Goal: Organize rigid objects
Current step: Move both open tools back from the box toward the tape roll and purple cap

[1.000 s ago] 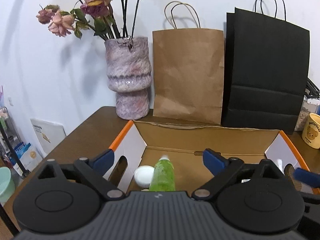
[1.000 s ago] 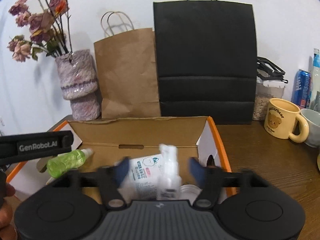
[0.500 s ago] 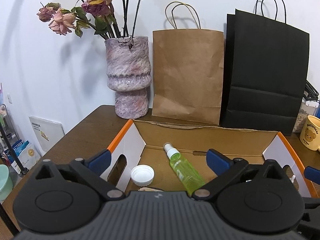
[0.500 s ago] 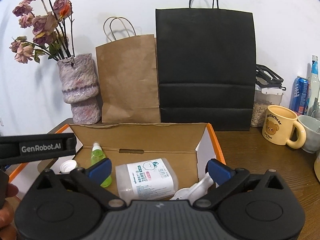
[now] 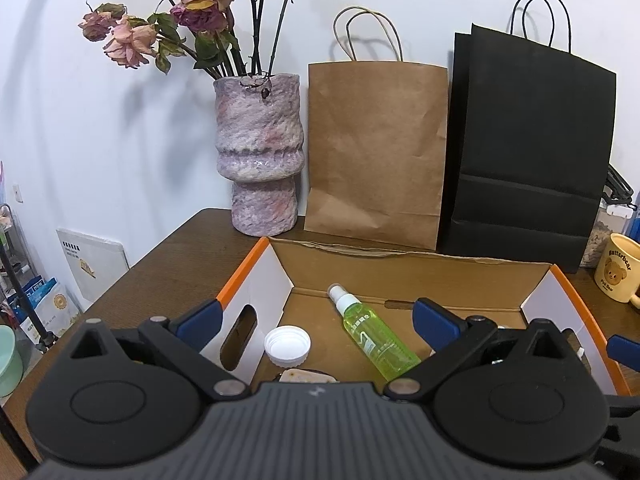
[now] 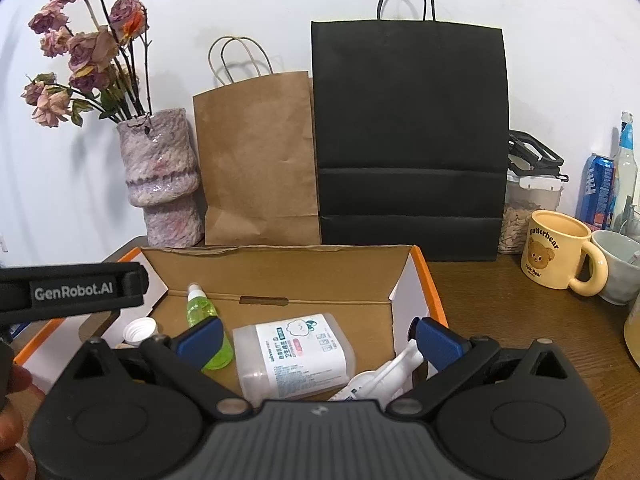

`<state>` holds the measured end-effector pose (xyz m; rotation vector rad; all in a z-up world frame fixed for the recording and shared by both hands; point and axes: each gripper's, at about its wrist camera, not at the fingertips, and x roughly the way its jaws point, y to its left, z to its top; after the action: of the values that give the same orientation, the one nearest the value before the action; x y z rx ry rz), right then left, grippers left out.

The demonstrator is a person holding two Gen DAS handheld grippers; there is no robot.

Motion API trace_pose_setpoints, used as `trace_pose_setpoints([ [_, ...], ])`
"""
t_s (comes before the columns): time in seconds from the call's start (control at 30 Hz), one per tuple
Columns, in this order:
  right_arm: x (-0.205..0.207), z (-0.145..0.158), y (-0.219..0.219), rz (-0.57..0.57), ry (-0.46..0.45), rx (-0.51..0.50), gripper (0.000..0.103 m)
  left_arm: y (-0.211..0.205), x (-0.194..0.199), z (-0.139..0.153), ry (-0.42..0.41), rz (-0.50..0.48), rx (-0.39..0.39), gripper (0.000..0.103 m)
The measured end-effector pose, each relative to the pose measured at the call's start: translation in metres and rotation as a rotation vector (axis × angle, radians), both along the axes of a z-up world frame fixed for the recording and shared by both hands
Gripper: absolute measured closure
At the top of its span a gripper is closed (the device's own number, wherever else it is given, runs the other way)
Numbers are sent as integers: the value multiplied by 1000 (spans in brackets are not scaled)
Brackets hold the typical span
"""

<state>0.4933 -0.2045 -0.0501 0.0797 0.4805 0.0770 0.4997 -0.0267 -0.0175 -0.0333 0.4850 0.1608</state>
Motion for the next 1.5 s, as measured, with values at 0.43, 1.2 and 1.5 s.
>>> trace_pose_setpoints([
  [0.43,-25,6,5,6,-33,-27,0,9,-23,2,3,-3,-10,0],
  [1.2,-90,15,16,27,-55,-22,0,31,-93,11,-7,-19,-22,0],
  [1.5,-119,11,24,41,-44,-32,0,55,-127,4,15,-4,-10,0],
])
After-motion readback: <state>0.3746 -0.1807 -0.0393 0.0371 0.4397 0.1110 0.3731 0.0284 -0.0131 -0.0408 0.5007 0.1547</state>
